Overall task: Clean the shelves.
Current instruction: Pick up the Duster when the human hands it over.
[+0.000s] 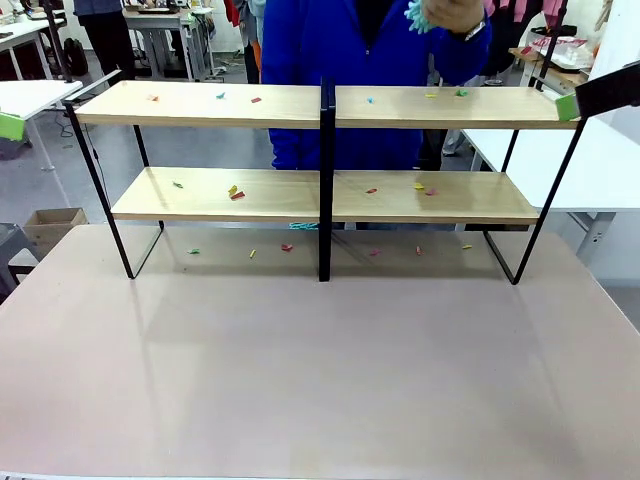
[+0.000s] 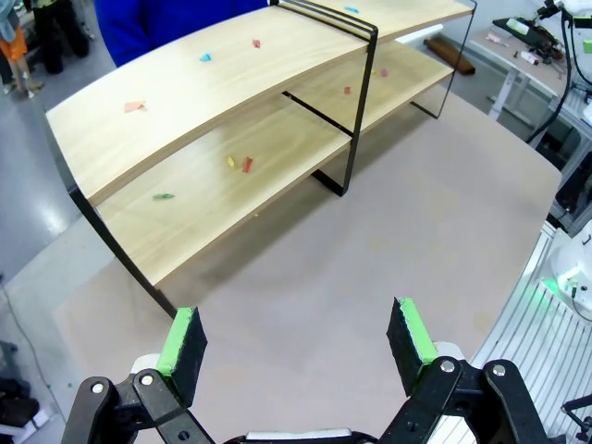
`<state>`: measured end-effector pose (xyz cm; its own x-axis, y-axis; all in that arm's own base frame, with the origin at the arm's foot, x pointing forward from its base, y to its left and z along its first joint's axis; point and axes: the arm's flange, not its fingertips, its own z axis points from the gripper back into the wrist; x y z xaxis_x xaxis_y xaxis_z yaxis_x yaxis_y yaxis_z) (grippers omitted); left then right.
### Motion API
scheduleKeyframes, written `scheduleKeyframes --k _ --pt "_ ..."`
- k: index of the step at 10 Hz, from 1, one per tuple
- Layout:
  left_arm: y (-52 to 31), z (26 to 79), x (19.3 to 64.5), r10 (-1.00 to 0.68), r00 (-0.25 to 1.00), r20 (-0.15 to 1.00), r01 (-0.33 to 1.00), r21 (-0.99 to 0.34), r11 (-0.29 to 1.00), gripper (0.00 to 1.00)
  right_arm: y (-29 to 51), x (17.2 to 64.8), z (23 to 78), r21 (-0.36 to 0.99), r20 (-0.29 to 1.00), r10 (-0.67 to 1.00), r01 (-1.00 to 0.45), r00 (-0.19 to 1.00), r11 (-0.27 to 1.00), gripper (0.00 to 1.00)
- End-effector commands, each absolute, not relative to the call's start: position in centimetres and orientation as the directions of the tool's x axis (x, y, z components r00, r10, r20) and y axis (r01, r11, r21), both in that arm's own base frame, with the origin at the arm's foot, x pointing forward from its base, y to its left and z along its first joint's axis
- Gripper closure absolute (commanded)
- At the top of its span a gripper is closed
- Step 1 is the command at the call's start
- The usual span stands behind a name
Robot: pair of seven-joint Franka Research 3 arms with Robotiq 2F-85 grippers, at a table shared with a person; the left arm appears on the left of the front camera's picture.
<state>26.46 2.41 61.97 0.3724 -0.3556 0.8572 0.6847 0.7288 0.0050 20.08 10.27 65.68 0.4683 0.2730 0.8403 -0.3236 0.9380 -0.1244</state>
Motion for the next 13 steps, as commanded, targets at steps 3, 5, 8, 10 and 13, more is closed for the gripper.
scheduleKeyframes --k 3,5,8,10,13 --pt "-0.3 51.9 22.3 -0.346 0.344 0.873 0.696 0.010 0.718 0.00 9.0 17.7 57.5 -0.084 0.876 0.222 -0.319 0.428 0.944 0.00" --pt "-0.3 51.9 22.5 -0.341 0.351 0.872 0.696 0.001 0.718 0.00 9.0 17.8 57.4 -0.082 0.882 0.217 -0.317 0.419 0.945 0.00" --pt "2.3 61.7 26.8 -0.355 0.382 0.853 0.686 -0.004 0.727 0.00 10.2 19.5 66.4 -0.100 0.864 0.245 -0.327 0.440 0.940 0.00" --pt "2.3 61.7 26.8 -0.355 0.382 0.853 0.686 -0.004 0.727 0.00 10.2 19.5 66.4 -0.100 0.864 0.245 -0.327 0.440 0.940 0.00" --pt "2.3 61.7 26.8 -0.355 0.382 0.853 0.686 -0.004 0.727 0.00 10.2 19.5 66.4 -0.100 0.864 0.245 -0.327 0.440 0.940 0.00"
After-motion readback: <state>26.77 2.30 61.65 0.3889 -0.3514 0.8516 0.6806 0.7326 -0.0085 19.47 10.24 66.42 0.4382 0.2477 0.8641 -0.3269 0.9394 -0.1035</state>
